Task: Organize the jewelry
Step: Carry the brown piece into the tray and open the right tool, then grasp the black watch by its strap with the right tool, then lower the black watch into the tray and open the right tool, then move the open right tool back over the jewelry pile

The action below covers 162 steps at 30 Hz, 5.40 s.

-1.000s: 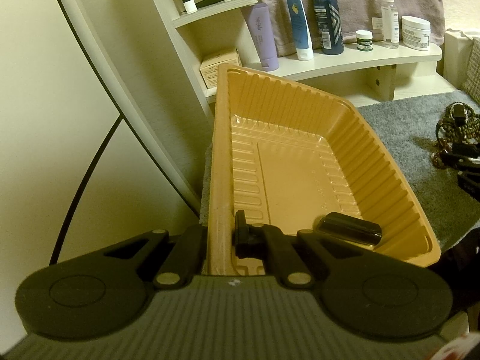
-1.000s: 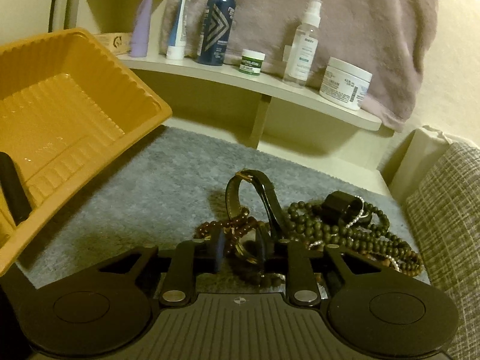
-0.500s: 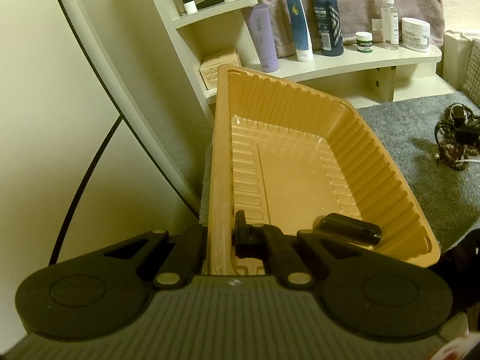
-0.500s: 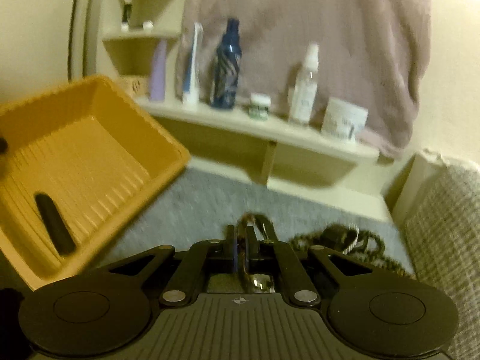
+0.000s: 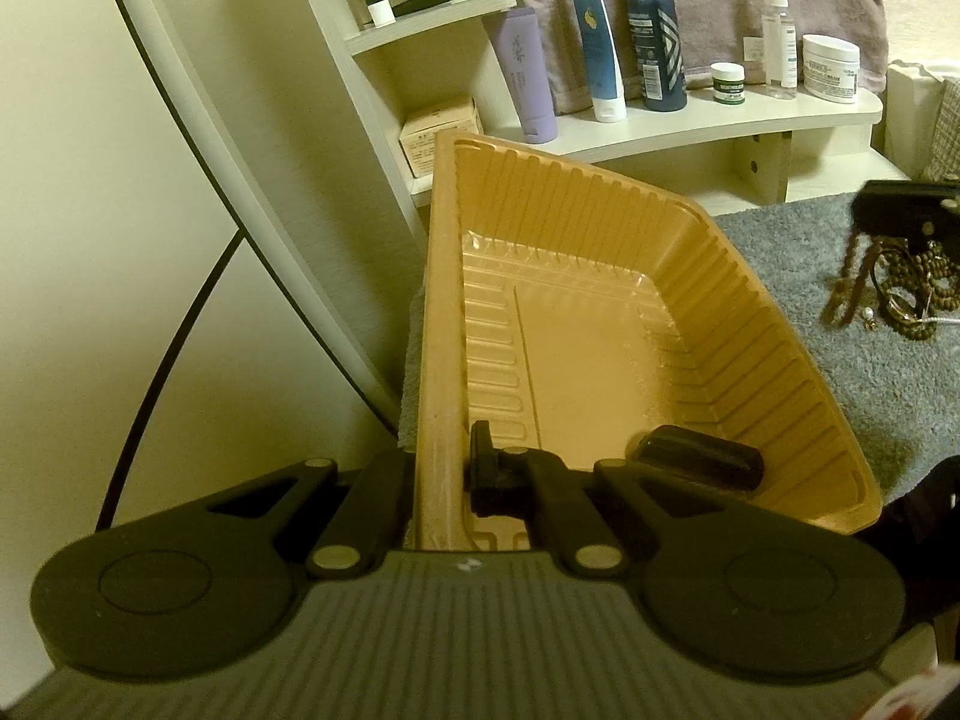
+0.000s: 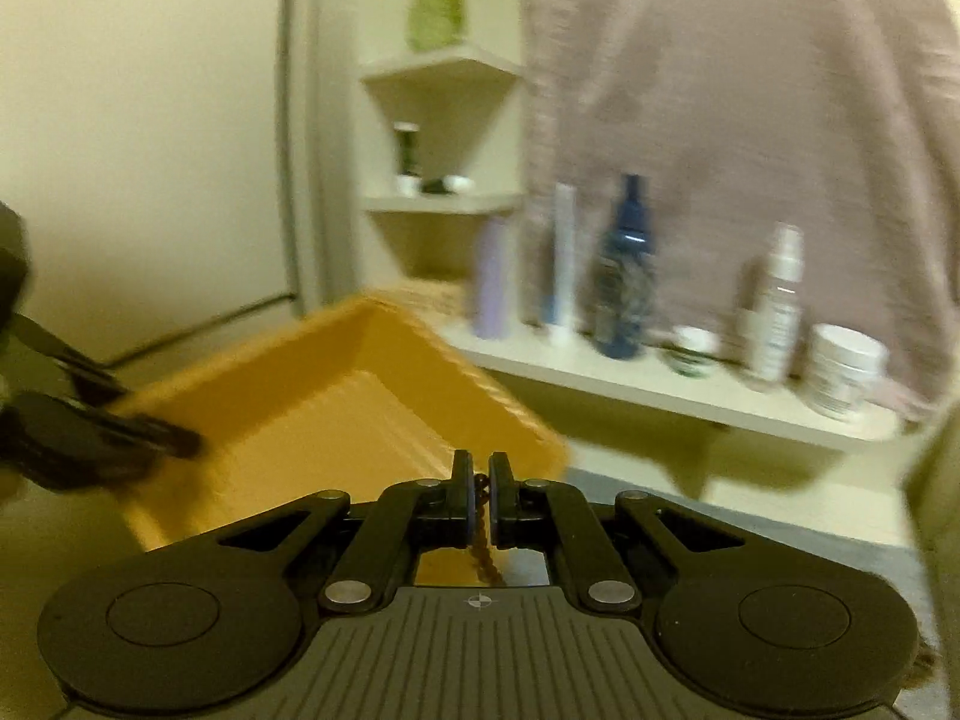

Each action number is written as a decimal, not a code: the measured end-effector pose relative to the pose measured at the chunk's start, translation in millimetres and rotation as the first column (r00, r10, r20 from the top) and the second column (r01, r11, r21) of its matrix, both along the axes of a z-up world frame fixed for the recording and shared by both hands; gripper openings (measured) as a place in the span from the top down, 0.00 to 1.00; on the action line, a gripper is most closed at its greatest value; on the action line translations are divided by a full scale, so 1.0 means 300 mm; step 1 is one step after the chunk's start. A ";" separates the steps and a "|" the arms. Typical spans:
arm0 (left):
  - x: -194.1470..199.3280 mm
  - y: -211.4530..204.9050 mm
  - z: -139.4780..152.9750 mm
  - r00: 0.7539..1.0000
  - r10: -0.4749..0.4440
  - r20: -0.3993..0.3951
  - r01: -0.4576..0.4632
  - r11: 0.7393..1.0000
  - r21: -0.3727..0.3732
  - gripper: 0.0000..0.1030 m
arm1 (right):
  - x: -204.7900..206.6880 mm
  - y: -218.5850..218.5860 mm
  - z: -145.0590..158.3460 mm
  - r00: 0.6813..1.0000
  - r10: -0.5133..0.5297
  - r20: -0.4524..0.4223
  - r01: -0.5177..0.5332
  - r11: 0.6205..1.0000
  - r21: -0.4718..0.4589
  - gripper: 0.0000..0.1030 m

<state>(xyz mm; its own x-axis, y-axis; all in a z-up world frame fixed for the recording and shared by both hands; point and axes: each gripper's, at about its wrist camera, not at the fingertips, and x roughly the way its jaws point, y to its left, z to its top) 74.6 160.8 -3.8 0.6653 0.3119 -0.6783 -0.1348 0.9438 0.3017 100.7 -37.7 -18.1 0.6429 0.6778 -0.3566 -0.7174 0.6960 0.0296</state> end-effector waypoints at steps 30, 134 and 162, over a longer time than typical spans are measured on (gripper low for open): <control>0.002 -0.006 0.003 1.000 0.005 0.004 -0.005 1.000 0.000 0.98 | 0.058 -0.242 -0.193 0.959 -0.276 -0.063 0.268 0.957 -0.111 0.61; 0.004 -0.026 0.019 1.000 -0.006 0.014 0.006 1.000 0.010 0.97 | 0.110 0.046 -0.093 0.999 0.052 -0.001 -0.052 0.993 -0.109 0.74; 0.002 -0.028 0.015 1.000 -0.013 0.017 0.012 1.000 0.017 0.97 | 0.082 -0.387 -0.277 0.911 -0.390 -0.137 0.371 0.917 -0.147 0.57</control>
<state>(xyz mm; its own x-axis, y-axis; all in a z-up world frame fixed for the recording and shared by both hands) 75.1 152.3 0.8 0.6810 0.3149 -0.6612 -0.1285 0.9402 0.3153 125.2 -153.9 -101.1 0.7717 0.3411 -0.5367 -0.3896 0.9206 0.0250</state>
